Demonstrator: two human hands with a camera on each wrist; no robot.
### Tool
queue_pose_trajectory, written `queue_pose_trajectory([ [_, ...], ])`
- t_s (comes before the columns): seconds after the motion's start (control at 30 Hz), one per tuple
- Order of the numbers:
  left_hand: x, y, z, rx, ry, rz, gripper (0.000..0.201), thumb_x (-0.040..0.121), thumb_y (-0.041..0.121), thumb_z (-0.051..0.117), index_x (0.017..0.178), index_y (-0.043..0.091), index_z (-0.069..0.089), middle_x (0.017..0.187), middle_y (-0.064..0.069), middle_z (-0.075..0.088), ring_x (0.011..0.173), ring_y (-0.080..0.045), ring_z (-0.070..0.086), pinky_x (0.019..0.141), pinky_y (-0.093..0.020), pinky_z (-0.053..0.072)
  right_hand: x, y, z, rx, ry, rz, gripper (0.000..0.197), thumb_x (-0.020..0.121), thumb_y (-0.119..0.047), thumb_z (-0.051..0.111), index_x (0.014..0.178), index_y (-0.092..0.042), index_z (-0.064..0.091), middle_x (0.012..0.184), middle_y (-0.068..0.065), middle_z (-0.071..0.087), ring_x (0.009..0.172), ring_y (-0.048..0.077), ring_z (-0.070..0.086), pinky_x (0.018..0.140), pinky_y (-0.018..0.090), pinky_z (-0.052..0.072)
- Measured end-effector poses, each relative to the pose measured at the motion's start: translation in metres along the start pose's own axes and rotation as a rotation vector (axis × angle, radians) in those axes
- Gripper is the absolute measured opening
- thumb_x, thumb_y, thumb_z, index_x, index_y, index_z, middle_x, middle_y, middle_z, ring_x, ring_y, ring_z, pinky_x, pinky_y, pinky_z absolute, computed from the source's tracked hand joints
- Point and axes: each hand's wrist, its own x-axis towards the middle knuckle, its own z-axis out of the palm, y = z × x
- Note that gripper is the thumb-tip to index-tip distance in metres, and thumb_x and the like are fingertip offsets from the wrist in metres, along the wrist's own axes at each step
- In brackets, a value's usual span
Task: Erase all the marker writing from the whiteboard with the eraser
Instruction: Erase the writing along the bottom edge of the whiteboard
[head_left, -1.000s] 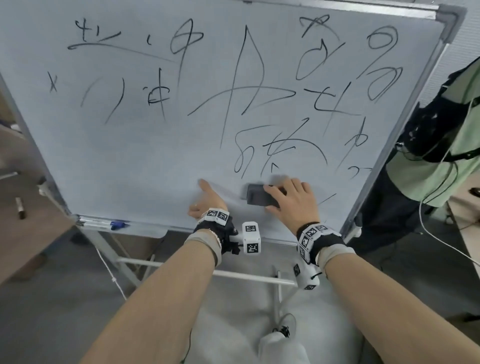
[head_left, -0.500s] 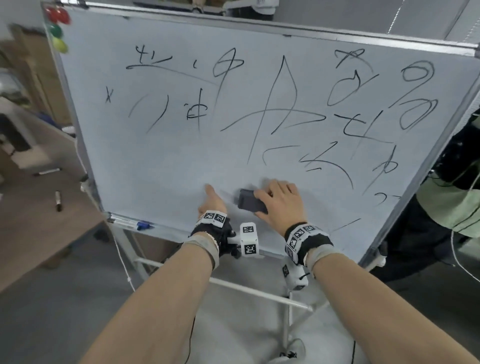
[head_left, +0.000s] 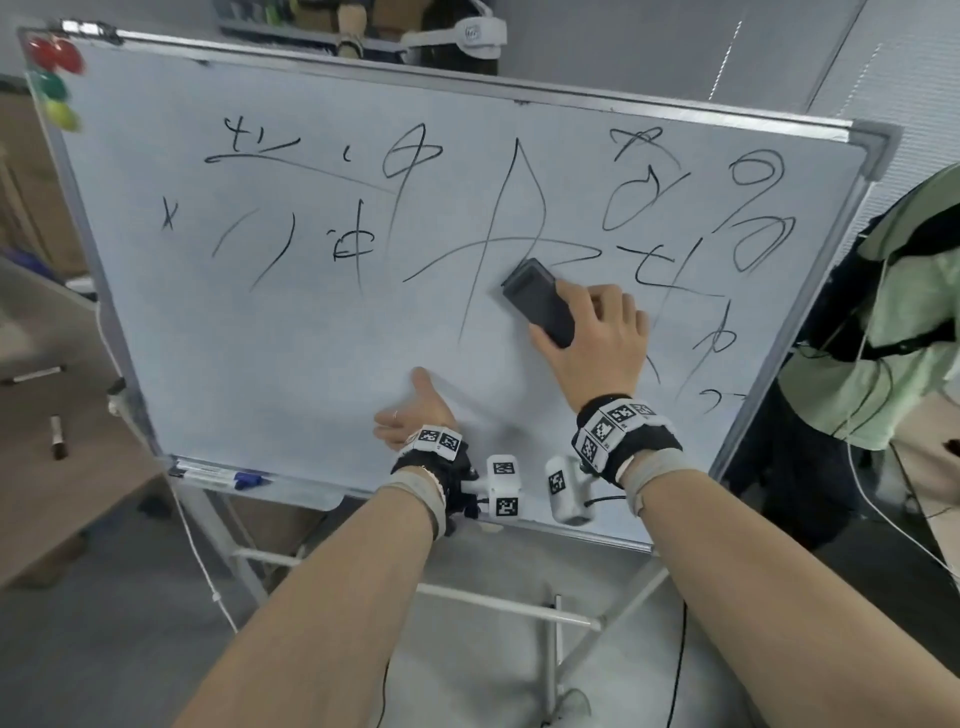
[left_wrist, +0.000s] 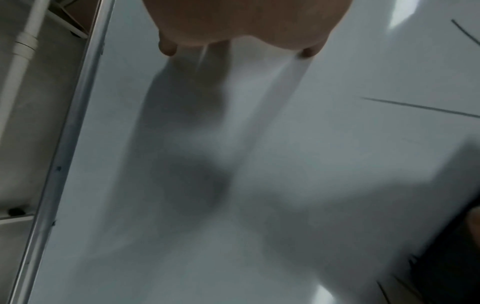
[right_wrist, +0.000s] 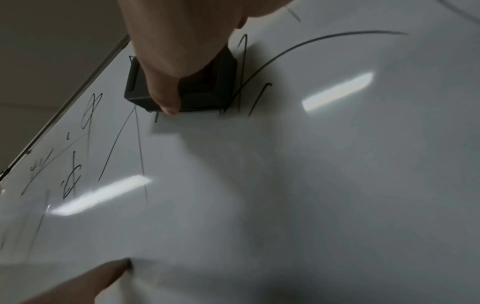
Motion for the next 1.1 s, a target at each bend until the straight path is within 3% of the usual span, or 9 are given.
queue_pose_trajectory([
  [0.13, 0.010, 0.008, -0.010, -0.014, 0.055, 0.003, 0.095, 0.087, 0.069, 0.051, 0.150, 0.002, 0.029, 0.156, -0.017, 0.028, 0.143, -0.036, 0.030, 0.117, -0.046, 0.019, -0.014, -0.024, 0.019, 0.006, -0.157, -0.244, 0.046, 0.074, -0.049, 0.077, 0.114, -0.027, 0.067, 0.099, 0.005, 0.060, 0.087, 0.030, 0.055, 0.080, 0.042, 0.042],
  [0.2, 0.011, 0.011, -0.014, -0.015, 0.056, 0.004, 0.095, 0.088, 0.071, 0.047, 0.150, 0.000, 0.030, 0.157, -0.017, 0.028, 0.143, -0.036, 0.031, 0.118, -0.045, 0.020, -0.024, -0.026, 0.023, 0.003, -0.191, -0.269, 0.046, 0.077, -0.051, 0.074, 0.114, -0.026, 0.067, 0.098, 0.005, 0.060, 0.087, 0.031, 0.056, 0.079, 0.042, 0.042],
  [0.3, 0.006, 0.012, -0.009, -0.042, 0.117, 0.070, 0.095, 0.087, 0.065, 0.055, 0.150, -0.001, 0.028, 0.158, -0.016, 0.024, 0.146, -0.034, 0.025, 0.120, -0.042, 0.017, -0.030, -0.015, 0.016, -0.008, -0.162, -0.167, 0.047, 0.081, -0.056, 0.064, 0.111, -0.020, 0.065, 0.098, 0.006, 0.060, 0.085, 0.030, 0.056, 0.078, 0.041, 0.041],
  [0.47, -0.028, 0.008, 0.023, -0.049, 0.111, 0.239, 0.100, 0.088, 0.055, 0.062, 0.157, 0.006, 0.010, 0.165, -0.007, 0.006, 0.152, -0.024, 0.006, 0.121, -0.042, 0.006, -0.026, 0.034, -0.012, -0.057, -0.073, 0.091, 0.048, 0.078, -0.052, 0.069, 0.103, -0.011, 0.061, 0.094, 0.008, 0.059, 0.082, 0.031, 0.057, 0.073, 0.040, 0.044],
  [0.57, -0.046, -0.003, 0.040, -0.048, 0.099, 0.259, 0.103, 0.086, 0.060, 0.061, 0.158, 0.008, 0.008, 0.166, -0.003, 0.007, 0.153, -0.021, 0.005, 0.120, -0.049, 0.007, -0.032, 0.066, -0.033, -0.094, -0.033, 0.273, 0.049, 0.078, -0.051, 0.070, 0.101, -0.010, 0.057, 0.094, 0.008, 0.058, 0.080, 0.032, 0.058, 0.069, 0.041, 0.047],
  [0.73, -0.060, -0.012, 0.051, -0.078, 0.127, 0.279, 0.105, 0.083, 0.054, 0.068, 0.157, 0.005, 0.010, 0.165, -0.007, 0.009, 0.153, -0.024, 0.007, 0.119, -0.046, 0.010, -0.039, 0.087, -0.051, -0.090, 0.010, 0.500, 0.057, 0.083, -0.059, 0.061, 0.108, -0.008, 0.055, 0.103, 0.010, 0.059, 0.082, 0.036, 0.060, 0.073, 0.044, 0.049],
  [0.83, -0.055, -0.011, 0.044, -0.068, 0.125, 0.286, 0.105, 0.085, 0.054, 0.067, 0.157, 0.004, 0.010, 0.165, -0.008, 0.008, 0.153, -0.026, 0.007, 0.120, -0.044, 0.009, -0.033, 0.070, -0.044, -0.048, 0.003, 0.415, 0.052, 0.080, -0.055, 0.070, 0.103, -0.010, 0.056, 0.100, 0.011, 0.058, 0.081, 0.035, 0.057, 0.074, 0.041, 0.046],
  [1.0, -0.042, -0.005, 0.037, -0.112, 0.145, 0.288, 0.099, 0.084, 0.049, 0.071, 0.155, 0.004, 0.020, 0.162, -0.008, 0.017, 0.149, -0.028, 0.015, 0.117, -0.033, 0.011, -0.025, 0.032, -0.024, -0.017, -0.203, -0.006, 0.048, 0.075, -0.051, 0.077, 0.109, -0.020, 0.063, 0.100, 0.006, 0.058, 0.090, 0.031, 0.056, 0.078, 0.041, 0.046],
  [1.1, -0.040, -0.001, 0.038, -0.133, 0.186, 0.272, 0.089, 0.082, 0.047, 0.073, 0.149, 0.005, 0.032, 0.157, -0.008, 0.028, 0.143, -0.029, 0.025, 0.110, -0.029, 0.019, -0.012, 0.038, -0.028, -0.063, -0.121, 0.051, 0.048, 0.077, -0.051, 0.074, 0.116, -0.024, 0.064, 0.104, 0.005, 0.059, 0.095, 0.031, 0.054, 0.082, 0.041, 0.042],
])
